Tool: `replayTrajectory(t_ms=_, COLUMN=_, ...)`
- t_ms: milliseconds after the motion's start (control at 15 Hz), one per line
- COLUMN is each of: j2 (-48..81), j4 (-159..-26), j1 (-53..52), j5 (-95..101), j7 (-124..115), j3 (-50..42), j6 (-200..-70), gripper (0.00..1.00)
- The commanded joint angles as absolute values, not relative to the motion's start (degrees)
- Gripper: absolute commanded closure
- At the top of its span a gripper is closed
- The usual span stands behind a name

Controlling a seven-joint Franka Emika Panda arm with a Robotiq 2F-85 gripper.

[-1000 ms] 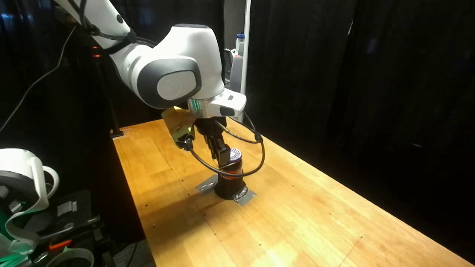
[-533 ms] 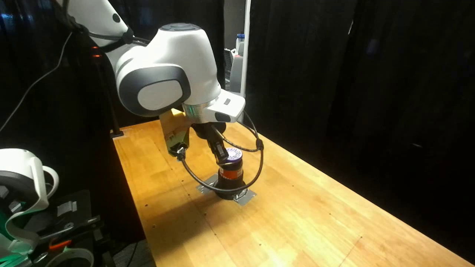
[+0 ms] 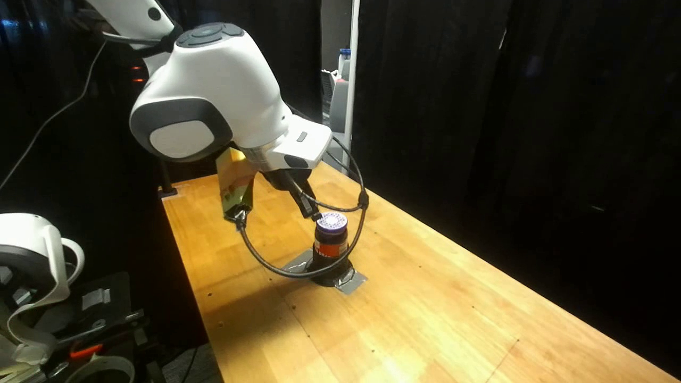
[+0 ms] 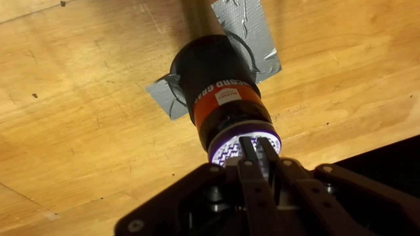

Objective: Put the rubber band around the jar.

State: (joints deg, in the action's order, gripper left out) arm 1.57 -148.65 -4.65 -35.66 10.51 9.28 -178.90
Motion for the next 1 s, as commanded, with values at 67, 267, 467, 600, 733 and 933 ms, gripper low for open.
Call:
replayTrajectory(t_ms=67, j2=-7.53, j4=-152.28, j1=-5.43, j5=-47.54, j7=21.19, j3=9.78, j6=-178.36, gripper=0.88)
replayTrajectory(t_ms=267, j2=-10.89, j4=-152.99, j1=-7.05, j5=-53.94, j7=27.86, j3=7.69, j6=-177.77, gripper=0.89)
replayTrajectory(t_ms=467, j2=-11.37, j4=-154.46, j1=-2.86, j5=-46.75, j7=25.32, j3=7.89, j6=-172.81, gripper=0.63)
replayTrajectory(t_ms=600, j2=-11.03, j4=-154.49, j1=2.08, j5=-35.83, j7=19.46, j3=9.63, j6=-167.87, gripper=0.49)
replayTrajectory(t_ms=733, j2=-12.04, j4=-153.15, j1=7.94, j5=-26.07, j7=14.15, j3=13.26, j6=-161.5, gripper=0.35)
replayTrajectory(t_ms=933, j2=-15.34, j4=-147.01, j1=3.81, j5=-12.67, j7=4.41, j3=9.33, j6=-149.3, gripper=0.11)
